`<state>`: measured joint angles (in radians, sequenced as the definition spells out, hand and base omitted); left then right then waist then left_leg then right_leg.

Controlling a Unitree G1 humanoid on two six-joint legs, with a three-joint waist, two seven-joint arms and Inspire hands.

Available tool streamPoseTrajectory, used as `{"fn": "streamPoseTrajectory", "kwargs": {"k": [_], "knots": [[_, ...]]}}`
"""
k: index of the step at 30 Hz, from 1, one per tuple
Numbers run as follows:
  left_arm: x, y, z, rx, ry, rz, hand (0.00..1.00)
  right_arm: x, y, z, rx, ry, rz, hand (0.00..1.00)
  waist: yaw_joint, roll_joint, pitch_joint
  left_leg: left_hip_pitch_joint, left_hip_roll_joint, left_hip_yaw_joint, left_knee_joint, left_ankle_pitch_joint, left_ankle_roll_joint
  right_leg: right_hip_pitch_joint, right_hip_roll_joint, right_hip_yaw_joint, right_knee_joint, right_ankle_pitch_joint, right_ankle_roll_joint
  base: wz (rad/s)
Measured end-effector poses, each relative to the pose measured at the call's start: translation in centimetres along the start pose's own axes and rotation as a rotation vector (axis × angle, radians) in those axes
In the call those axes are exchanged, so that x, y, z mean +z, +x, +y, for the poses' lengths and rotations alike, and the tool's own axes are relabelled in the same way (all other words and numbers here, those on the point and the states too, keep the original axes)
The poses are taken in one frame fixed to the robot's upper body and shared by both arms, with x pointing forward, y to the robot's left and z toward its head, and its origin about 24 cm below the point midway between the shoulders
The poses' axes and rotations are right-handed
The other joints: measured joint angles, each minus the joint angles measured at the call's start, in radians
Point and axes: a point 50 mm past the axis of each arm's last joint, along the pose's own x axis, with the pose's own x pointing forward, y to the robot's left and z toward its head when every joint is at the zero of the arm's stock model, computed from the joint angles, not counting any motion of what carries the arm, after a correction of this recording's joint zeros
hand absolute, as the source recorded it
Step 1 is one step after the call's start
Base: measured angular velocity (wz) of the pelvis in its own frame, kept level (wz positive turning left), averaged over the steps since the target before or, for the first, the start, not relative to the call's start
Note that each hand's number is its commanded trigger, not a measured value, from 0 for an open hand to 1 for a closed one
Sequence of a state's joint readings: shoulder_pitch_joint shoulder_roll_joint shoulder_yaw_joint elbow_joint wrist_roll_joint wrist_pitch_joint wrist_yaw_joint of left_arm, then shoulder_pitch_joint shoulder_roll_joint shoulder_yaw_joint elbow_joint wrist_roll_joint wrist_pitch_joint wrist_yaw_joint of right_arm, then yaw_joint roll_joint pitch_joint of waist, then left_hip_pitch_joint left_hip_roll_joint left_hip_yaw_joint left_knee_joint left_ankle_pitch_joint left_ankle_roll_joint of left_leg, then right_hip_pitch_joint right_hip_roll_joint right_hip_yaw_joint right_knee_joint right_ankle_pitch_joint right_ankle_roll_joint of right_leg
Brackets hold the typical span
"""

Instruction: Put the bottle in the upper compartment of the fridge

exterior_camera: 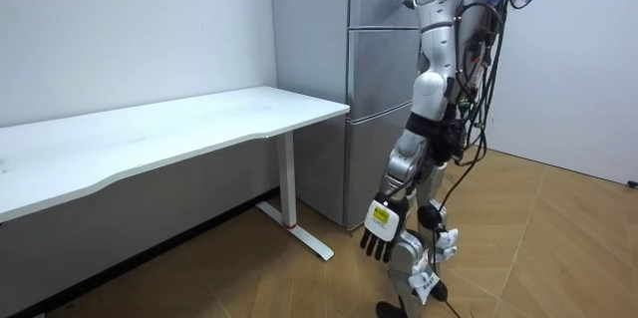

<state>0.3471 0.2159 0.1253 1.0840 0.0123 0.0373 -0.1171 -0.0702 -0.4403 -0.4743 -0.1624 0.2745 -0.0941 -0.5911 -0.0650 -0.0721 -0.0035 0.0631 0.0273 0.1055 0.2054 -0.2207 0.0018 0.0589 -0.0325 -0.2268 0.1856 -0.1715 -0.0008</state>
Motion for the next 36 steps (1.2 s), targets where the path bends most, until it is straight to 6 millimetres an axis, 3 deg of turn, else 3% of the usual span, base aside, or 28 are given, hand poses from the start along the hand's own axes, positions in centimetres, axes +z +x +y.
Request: {"fn": "streamPoseTrajectory", "kwargs": {"k": [5, 9, 20, 22, 29, 33, 36], "knots": [[0.4, 0.0, 0.2, 0.028, -0.011, -0.017, 0.0, -1.1, 0.0, -1.9, -0.084, -0.013, 0.06, 0.0, -0.019, 0.0, -0.0007, 0.0, -0.001, 0.004, -0.002, 0.0, 0.0, 0.005, 0.0, 0.004, -0.002, -0.001, 0.002, 0.0], [0.8, -0.1, 0.7, 0.048, -0.048, -0.038, 0.0, -3.1, -0.2, -4.7, -0.211, -0.02, 0.173, 0.0, -0.02, -0.001, -0.0017, 0.004, -0.002, 0.008, -0.007, -0.001, 0.0, 0.007, -0.001, 0.006, -0.002, -0.002, 0.003, 0.0], [1.2, 0.0, 0.9, 0.09, -0.139, -0.054, 0.0, -7.8, -2.6, -8.9, -0.363, -0.119, 0.416, 0.0, -0.02, 0.008, -0.0017, 0.005, -0.002, 0.018, -0.011, 0.0, 0.0, 0.008, 0.0, 0.006, -0.015, -0.003, 0.004, 0.01], [1.1, -0.1, 0.9, 0.093, -0.183, -0.057, 0.0, -9.1, -3.9, -10.1, -0.402, -0.142, 0.486, 0.0, -0.017, 0.01, -0.0016, 0.005, -0.002, 0.018, -0.013, 0.0, 0.0, 0.009, 0.0, 0.004, -0.017, -0.003, 0.005, 0.02], [1.2, 0.0, 0.9, 0.117, -0.197, -0.06, 0.0, -11.9, -8.2, -11.0, -0.429, -0.233, 0.651, 0.0, -0.01, 0.023, 0.002, 0.021, -0.002, 0.032, -0.023, 0.0, 0.0, 0.023, -0.001, 0.009, -0.015, -0.005, 0.007, -0.02], [1.3, 0.0, 0.8, 0.118, -0.2, -0.063, 0.0, -14.3, -12.8, -12.8, -0.413, -0.372, 0.811, 0.0, -0.005, 0.027, 0.0037, 0.02, -0.002, 0.033, -0.025, -0.001, 0.0, 0.024, -0.001, 0.009, -0.015, -0.007, 0.007, 0.05], [0.8, 0.0, 0.4, 0.11, -0.207, -0.05, 0.0, -14.9, -15.6, -13.7, -0.429, -0.394, 0.9, 0.0, 0.01, 0.04, 0.0024, 0.027, -0.002, 0.039, -0.032, -0.001, 0.0, 0.022, 0.0, 0.025, -0.013, -0.01, 0.007, -0.06]]}}
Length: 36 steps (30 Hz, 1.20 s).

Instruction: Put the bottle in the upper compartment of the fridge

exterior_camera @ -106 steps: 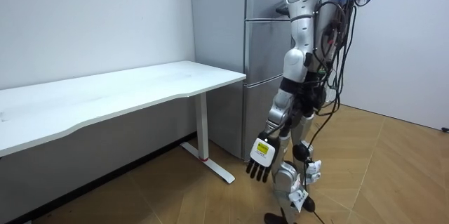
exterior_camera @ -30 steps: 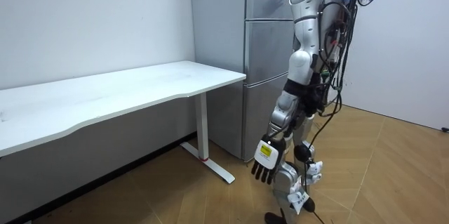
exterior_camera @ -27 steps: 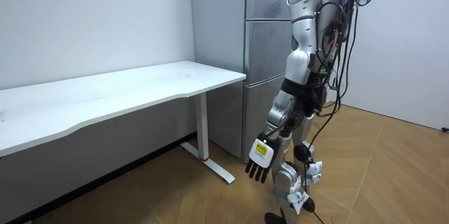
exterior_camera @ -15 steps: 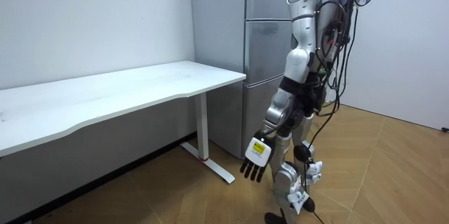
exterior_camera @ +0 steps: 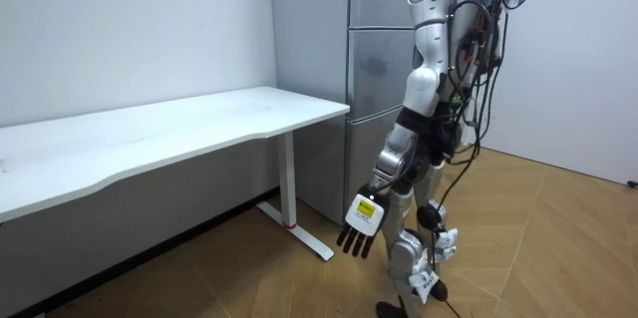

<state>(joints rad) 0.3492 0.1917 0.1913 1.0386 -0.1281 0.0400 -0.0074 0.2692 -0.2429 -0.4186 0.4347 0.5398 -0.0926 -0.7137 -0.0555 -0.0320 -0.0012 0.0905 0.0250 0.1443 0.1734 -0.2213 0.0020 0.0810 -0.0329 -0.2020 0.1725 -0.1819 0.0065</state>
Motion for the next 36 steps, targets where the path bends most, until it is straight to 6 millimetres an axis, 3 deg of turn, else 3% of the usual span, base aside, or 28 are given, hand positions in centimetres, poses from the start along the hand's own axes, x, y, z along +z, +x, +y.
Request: {"fn": "streamPoseTrajectory", "kwargs": {"k": [7, 13, 20, 25, 36], "knots": [[-0.3, 0.0, -0.7, -0.019, 0.004, 0.004, 0.0, -5.8, -1.5, -0.7, 0.07, -0.255, 0.126, 0.0, 0.01, 0.012, 0.0, 0.022, -0.001, 0.011, -0.005, 0.0, 0.0, 0.009, -0.001, 0.008, 0.001, -0.004, 0.002, -0.04], [-0.6, -0.1, -1.5, -0.042, 0.022, 0.006, 0.0, -9.4, -2.3, -1.8, 0.138, -0.454, 0.214, 0.0, 0.014, 0.026, 0.0026, 0.025, 0.0, 0.017, -0.008, 0.0, 0.0, 0.008, 0.001, 0.012, -0.001, -0.005, 0.002, -0.02], [-0.6, -0.1, -1.6, -0.051, 0.036, 0.007, 0.0, -11.3, -3.3, -2.3, 0.269, -0.617, 0.239, 0.0, 0.012, 0.03, 0.0002, 0.025, -0.001, 0.017, -0.008, 0.0, 0.0, 0.01, 0.0, 0.01, 0.0, -0.005, 0.002, 0.0], [-0.1, 0.0, -2.1, -0.083, 0.048, -0.006, 0.0, -12.6, -4.1, -2.3, 0.415, -0.726, 0.265, 0.0, 0.037, 0.031, 0.0019, 0.024, -0.001, 0.018, -0.006, 0.0, 0.0, 0.009, 0.0, 0.009, -0.002, -0.005, 0.002, 0.0], [1.5, 0.3, -3.2, -0.13, 0.112, -0.044, 0.0, -14.1, -6.3, -0.3, 0.725, -0.839, 0.304, 0.0, 0.041, 0.039, 0.0028, -0.011, -0.001, 0.009, 0.008, 0.0, 0.0, -0.014, -0.002, -0.003, 0.001, -0.005, 0.001, 0.03]]}}
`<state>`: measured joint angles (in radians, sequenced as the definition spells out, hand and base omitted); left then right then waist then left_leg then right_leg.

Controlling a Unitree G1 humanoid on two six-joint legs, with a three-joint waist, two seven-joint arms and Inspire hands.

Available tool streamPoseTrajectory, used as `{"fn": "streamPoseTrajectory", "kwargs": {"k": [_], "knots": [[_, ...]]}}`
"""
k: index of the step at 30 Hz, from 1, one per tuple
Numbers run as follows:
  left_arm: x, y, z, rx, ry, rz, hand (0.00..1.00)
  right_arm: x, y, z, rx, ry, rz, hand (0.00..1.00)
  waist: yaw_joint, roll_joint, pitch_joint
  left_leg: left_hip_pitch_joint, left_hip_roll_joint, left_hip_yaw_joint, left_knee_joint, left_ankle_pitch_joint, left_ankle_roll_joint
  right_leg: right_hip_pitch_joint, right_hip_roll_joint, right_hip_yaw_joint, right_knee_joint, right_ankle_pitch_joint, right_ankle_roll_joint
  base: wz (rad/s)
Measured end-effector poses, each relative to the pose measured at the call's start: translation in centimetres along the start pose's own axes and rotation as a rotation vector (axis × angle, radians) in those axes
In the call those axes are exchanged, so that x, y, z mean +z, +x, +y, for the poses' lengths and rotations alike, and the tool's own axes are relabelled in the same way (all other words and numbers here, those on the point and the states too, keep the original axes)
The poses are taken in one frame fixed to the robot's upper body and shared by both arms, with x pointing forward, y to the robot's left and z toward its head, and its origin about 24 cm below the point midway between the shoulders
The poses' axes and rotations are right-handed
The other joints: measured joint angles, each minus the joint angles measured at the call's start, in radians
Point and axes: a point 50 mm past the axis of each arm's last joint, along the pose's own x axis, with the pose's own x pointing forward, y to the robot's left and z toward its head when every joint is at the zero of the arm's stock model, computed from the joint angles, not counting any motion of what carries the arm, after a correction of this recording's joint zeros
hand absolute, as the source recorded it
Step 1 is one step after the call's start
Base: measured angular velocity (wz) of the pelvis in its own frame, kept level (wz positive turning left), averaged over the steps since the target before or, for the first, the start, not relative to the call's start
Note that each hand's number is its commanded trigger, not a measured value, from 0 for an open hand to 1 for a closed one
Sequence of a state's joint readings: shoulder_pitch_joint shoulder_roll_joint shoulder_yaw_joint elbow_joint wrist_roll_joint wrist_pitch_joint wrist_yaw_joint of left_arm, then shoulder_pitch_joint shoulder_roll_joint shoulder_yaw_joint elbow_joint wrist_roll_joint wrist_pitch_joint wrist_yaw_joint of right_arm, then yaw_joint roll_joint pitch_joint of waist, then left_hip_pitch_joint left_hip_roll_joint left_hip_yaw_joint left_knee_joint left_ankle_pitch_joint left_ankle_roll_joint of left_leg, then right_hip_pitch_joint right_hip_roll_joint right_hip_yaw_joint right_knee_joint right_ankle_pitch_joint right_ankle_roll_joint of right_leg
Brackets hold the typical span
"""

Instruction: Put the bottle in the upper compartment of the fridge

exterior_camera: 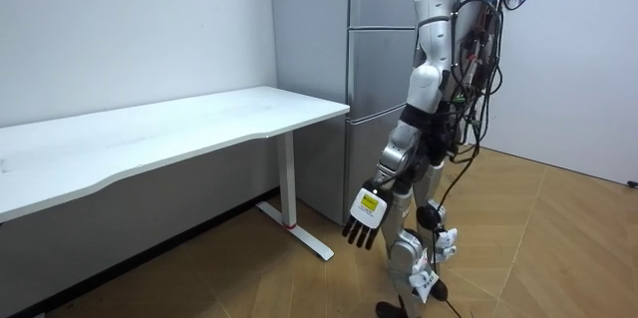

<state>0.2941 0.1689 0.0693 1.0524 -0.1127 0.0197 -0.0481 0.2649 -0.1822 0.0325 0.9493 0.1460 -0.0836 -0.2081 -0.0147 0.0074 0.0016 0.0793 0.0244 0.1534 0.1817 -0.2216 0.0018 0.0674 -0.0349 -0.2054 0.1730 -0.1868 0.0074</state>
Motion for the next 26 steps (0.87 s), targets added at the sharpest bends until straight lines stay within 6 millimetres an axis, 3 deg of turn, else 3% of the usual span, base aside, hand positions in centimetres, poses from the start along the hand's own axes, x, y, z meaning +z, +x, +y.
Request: {"fn": "streamPoseTrajectory", "kwargs": {"k": [7, 26], "knots": [[0.9, 0.2, -0.3, 0.003, 0.023, -0.039, 0.0, -0.2, -0.1, 1.6, 0.117, -0.006, 0.016, 0.0, -0.001, 0.005, 0.0013, 0.0, -0.001, -0.001, 0.006, 0.0, 0.0, 0.005, -0.004, -0.014, -0.002, -0.002, -0.001, 0.04], [1.2, 0.2, -0.5, 0.023, 0.039, -0.071, 0.0, 0.2, 0.5, 2.1, 0.19, -0.011, 0.049, 0.0, -0.001, 0.0, 0.003, -0.001, -0.002, -0.001, 0.006, 0.0, 0.0, 0.006, -0.007, -0.018, 0.0, -0.005, 0.001, 0.0]]}}
